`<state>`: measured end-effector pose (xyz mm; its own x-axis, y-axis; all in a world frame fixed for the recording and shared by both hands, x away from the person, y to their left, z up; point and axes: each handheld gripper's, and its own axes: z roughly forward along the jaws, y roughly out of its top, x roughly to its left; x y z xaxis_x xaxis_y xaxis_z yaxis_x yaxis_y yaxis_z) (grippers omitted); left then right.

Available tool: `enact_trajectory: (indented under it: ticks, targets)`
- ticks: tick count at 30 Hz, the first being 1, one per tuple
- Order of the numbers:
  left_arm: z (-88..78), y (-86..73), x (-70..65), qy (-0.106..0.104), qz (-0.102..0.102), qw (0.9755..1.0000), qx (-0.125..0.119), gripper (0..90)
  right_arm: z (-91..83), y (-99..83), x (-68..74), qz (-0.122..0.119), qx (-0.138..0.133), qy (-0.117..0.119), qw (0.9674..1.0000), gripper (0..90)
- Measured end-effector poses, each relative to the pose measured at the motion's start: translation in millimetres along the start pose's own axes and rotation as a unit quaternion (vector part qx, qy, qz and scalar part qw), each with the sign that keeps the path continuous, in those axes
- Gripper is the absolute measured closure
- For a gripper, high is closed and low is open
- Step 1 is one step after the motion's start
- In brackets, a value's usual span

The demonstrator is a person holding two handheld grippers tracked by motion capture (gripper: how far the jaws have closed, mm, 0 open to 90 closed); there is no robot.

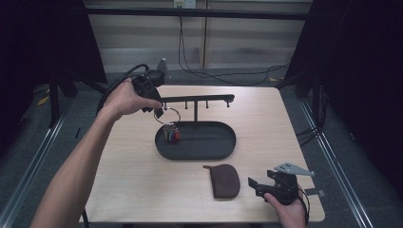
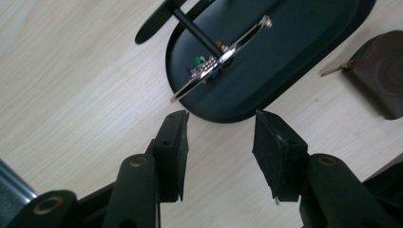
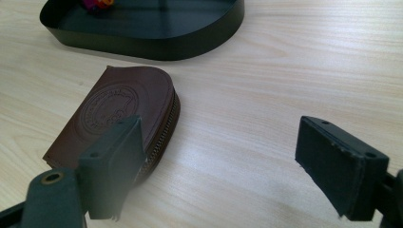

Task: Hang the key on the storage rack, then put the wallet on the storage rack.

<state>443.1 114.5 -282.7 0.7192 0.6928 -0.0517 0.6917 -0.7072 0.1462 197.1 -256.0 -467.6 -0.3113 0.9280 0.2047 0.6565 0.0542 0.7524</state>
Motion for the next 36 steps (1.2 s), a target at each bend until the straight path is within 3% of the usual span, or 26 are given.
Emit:
enact_trajectory:
  ticks: [2,4,11,14,16,18,22,25,28,31,34,35,36]
  targets:
    - [-0.2,-1.9,-1.2,0.001,-0.001,1.0,-0.003,55.9,-0.1,0.0,-0.4,-0.001,-0.001,0.001,1.0,16.5]
    - [-0.4,-7.6,-0.8,-0.009,-0.001,0.9998,-0.019,54.0,0.2,0.0,-0.7,-0.001,0.0,0.0,1.0,16.5]
    - [9.3,-22.7,3.4,-0.03,-0.008,0.9988,-0.038,46.0,2.4,1.0,-0.7,0.0,0.002,-0.001,1.0,16.5]
    - [12.8,-32.4,0.8,-0.033,-0.021,0.998,-0.049,40.9,2.2,0.8,-0.4,-0.002,0.003,-0.001,1.0,16.5]
    - [14.5,-37.1,-2.1,-0.036,-0.017,0.9976,-0.056,39.9,1.8,0.6,-0.2,-0.003,0.002,-0.002,1.0,16.5]
    - [17.1,-45.1,-5.5,-0.055,-0.011,0.9962,-0.066,38.9,1.2,0.1,-0.4,-0.004,0.002,-0.003,1.0,16.5]
    - [22.1,-61.0,-7.2,-0.065,-0.012,0.9946,-0.08,36.5,1.4,0.3,-0.2,-0.004,0.003,-0.004,1.0,16.5]
    - [27.9,-74.5,-4.8,-0.083,-0.013,0.9911,-0.103,32.7,3.0,0.8,-0.1,-0.004,0.005,-0.005,1.0,16.5]
    - [32.6,-81.5,-4.6,-0.089,-0.012,0.9898,-0.111,31.7,3.4,1.0,-0.2,-0.004,0.005,-0.007,1.0,16.5]
    - [41.5,-90.5,-5.6,-0.087,-0.015,0.9903,-0.107,30.7,3.3,0.9,-0.1,-0.004,0.005,-0.007,1.0,16.5]
    - [51.7,-102.1,-6.5,-0.102,-0.016,0.9865,-0.127,29.5,2.6,0.6,0.2,-0.004,0.005,-0.005,1.0,16.5]
    - [59.2,-110.1,-6.4,-0.11,-0.02,0.9838,-0.14,27.1,2.3,0.5,0.2,-0.004,0.005,-0.005,1.0,16.5]
    - [59.2,-110.1,-6.4,-0.11,-0.02,0.9838,-0.14,26.3,2.3,0.5,0.2,-0.004,0.005,-0.005,1.0,16.5]
